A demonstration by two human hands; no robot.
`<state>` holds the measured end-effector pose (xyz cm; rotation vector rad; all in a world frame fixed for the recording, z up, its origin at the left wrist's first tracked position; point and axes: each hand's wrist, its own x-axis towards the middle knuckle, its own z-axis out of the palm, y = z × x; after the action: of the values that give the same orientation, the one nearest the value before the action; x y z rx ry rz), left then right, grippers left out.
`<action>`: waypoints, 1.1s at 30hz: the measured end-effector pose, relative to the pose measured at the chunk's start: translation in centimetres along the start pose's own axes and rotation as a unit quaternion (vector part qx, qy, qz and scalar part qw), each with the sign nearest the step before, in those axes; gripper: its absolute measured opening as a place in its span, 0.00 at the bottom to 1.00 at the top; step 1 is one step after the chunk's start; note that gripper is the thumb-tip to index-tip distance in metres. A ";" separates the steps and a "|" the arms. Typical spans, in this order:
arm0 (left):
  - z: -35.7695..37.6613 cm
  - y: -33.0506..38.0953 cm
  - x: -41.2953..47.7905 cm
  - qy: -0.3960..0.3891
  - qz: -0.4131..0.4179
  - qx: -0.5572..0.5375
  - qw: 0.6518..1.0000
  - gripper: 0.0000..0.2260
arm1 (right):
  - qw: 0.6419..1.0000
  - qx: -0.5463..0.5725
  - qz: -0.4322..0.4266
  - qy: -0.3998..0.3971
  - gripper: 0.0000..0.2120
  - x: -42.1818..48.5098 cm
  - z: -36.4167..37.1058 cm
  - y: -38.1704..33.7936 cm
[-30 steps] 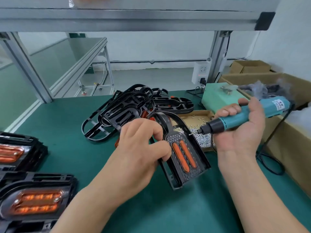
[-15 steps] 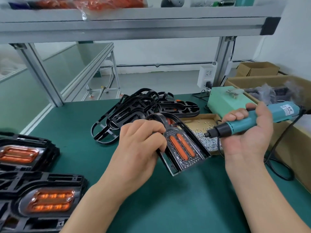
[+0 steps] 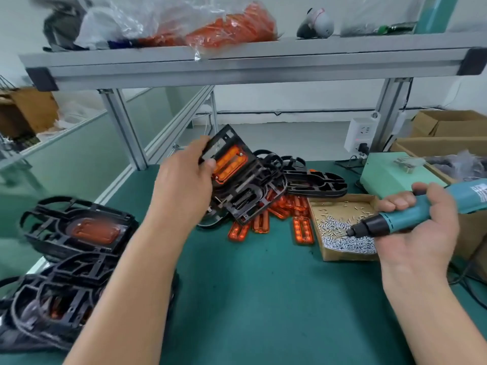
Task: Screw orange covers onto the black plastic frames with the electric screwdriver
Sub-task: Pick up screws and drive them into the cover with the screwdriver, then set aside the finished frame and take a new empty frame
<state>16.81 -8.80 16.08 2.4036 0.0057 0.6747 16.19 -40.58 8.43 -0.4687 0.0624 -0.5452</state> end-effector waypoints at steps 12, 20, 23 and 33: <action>-3.9 -7.9 13.2 -0.213 -0.084 0.305 0.924 0.19 | 0.999 -0.019 0.035 -0.019 0.04 -0.9 0.6 0.7; -4.3 -15.7 15.7 -0.344 -0.107 0.295 0.885 0.15 | 0.997 -0.035 0.053 -0.036 0.03 -0.9 0.7 0.8; -3.7 -16.7 16.2 -0.365 -0.095 0.293 0.879 0.14 | 0.997 -0.040 0.054 -0.034 0.03 -0.7 0.6 0.7; -1.1 -19.1 15.7 -0.401 -0.127 0.286 0.861 0.22 | 0.997 -0.053 0.053 -0.037 0.04 -0.7 0.7 0.9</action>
<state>32.99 9.66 13.08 2.9908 0.1953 -0.5681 16.11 -39.26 8.57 -0.5845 0.0454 -0.4211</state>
